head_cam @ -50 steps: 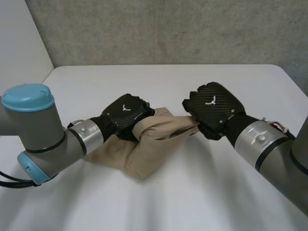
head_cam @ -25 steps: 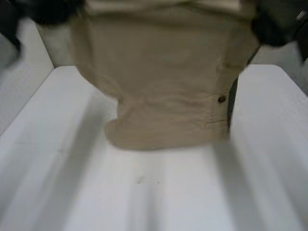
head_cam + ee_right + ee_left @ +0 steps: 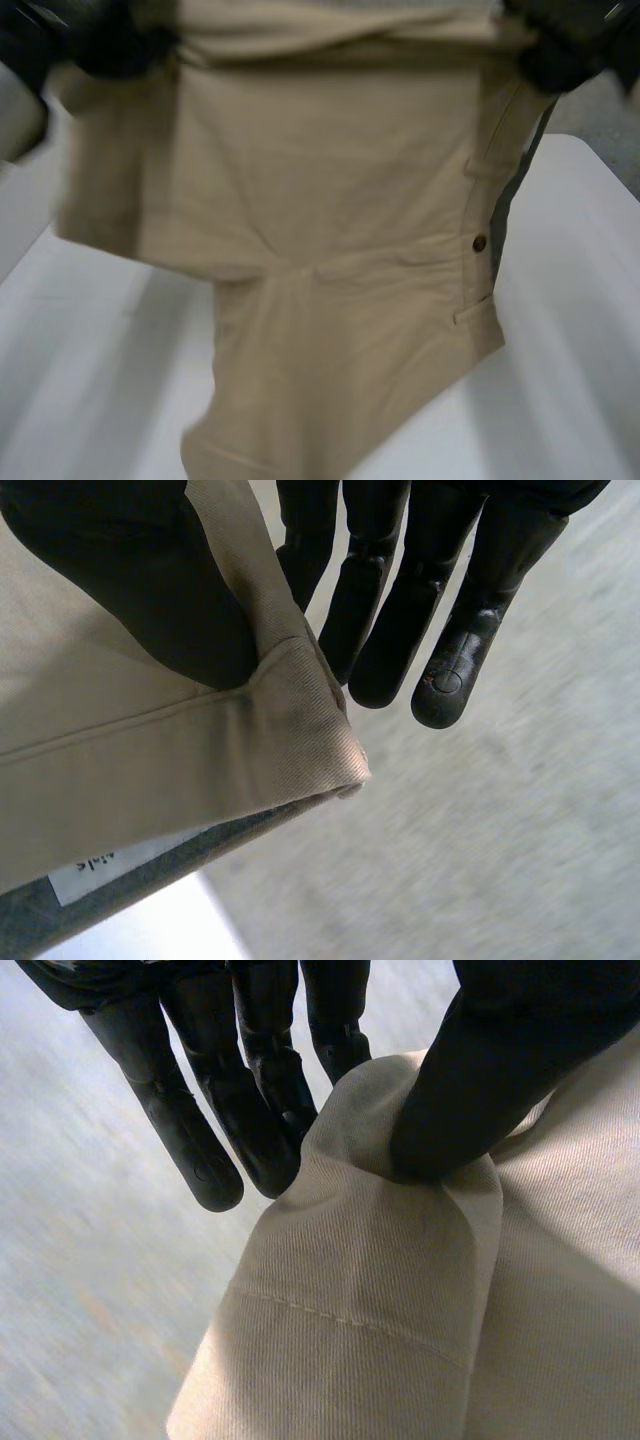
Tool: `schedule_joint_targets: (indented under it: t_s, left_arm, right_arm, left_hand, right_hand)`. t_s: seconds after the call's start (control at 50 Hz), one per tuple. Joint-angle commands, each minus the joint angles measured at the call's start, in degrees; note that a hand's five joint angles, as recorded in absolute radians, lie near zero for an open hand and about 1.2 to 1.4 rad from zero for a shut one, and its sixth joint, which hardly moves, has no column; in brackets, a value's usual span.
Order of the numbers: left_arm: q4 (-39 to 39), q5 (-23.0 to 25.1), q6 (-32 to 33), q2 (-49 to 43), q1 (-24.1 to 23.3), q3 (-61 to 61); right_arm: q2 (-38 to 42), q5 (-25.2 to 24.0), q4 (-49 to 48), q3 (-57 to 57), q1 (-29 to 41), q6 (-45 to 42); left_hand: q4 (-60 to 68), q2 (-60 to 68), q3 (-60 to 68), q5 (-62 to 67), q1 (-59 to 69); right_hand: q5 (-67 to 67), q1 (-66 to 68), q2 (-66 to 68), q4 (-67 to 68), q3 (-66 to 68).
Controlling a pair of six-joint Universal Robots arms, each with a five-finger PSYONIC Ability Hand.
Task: Fold the shorts.
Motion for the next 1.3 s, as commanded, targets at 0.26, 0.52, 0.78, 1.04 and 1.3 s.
schedule_joint_targets:
  t_s: [0.26,0.52,0.78,1.04,1.3]
  left_arm:
    - [24.71,-2.27,2.95,-47.07,-0.35,21.88]
    - [34.67,0.9,5.41,-55.54,-0.71,24.01]
    - [31.25,-2.8,5.68,-40.7,-0.09,10.85]
    - [12.28,-3.32,2.0,-13.99,-2.98,-20.78]
    - [5.41,-9.73,-12.33,-6.05,-8.7,-37.86]
  right_arm:
    - [36.0,7.57,-33.55,-6.64,-0.08,-2.22]
    - [48.6,7.4,-38.43,-10.87,0.27,-11.47]
    - [31.74,5.39,-26.84,0.99,-0.52,-2.15]
    - [17.67,-8.66,-7.16,19.0,-7.28,0.67]
    - [18.1,-24.5,-13.63,34.65,-17.04,-0.74]
  left_hand:
    - [11.26,11.38,11.58,14.9,15.01]
    - [-58.74,-58.62,-58.42,-55.1,-54.99]
    - [-58.69,-58.57,-58.37,-55.05,-54.94]
    - [-54.32,-54.2,-54.01,-50.69,-50.57]
    - [-38.17,-38.05,-37.85,-34.53,-34.42]
  right_hand:
    - [14.13,23.91,12.83,11.69,12.39]
    - [-55.87,-46.09,-57.17,-58.31,-57.61]
    - [-55.87,-46.09,-57.17,-58.31,-57.61]
    - [-49.58,-39.8,-50.89,-52.03,-51.32]
    - [-32.58,-22.8,-33.89,-35.03,-34.32]
